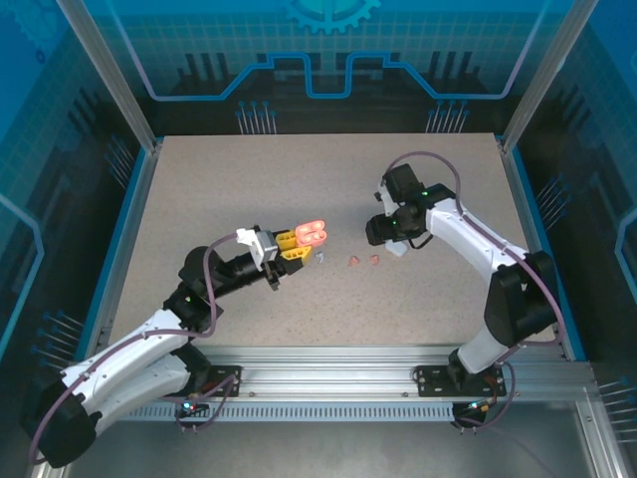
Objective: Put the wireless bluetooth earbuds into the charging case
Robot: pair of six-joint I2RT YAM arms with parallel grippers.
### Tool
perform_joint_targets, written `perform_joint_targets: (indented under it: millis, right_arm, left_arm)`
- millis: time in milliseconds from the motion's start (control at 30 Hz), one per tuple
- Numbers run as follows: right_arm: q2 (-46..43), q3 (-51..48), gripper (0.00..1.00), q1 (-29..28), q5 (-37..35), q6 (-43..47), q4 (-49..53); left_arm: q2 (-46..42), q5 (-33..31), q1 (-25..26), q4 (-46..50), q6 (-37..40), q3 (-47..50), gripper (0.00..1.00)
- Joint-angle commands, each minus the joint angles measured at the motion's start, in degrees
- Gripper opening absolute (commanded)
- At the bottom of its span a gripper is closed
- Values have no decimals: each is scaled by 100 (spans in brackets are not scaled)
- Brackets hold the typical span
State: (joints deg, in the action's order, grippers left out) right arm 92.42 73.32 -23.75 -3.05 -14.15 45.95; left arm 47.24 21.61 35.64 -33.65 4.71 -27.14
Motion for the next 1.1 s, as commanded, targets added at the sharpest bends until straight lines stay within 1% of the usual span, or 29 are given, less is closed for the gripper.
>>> perform_joint_targets:
  millis: [0, 200, 400, 600, 700, 867, 967, 1067]
  right_arm:
    - [302, 258, 61, -152, -213, 22, 410]
    - [892, 431, 61, -443, -545, 10, 523]
    - [1449, 680, 55, -541, -576, -61, 748]
    - [1749, 751, 51, -554, -580, -62, 717]
    - [1914, 789, 47, -558, -583, -44, 728]
    - [2122, 856, 45, -552, -549, -83, 724]
    - [2201, 907, 42, -552, -581, -105, 718]
    - [2275, 929, 41, -552, -576, -105, 713]
  left_arm:
    - [-35, -106, 26, -81, 117, 68, 0]
    - [-40, -113, 25, -80, 109, 77, 0]
    - [-40, -121, 30, -110, 87, 77, 0]
    - [-40, -122, 23, -115, 83, 84, 0]
    - [-32, -164, 31, -119, 91, 86, 0]
    - [-12, -183, 27, -131, 91, 93, 0]
    - [3, -183, 31, -135, 86, 84, 0]
    - [26, -198, 25, -158, 99, 85, 0]
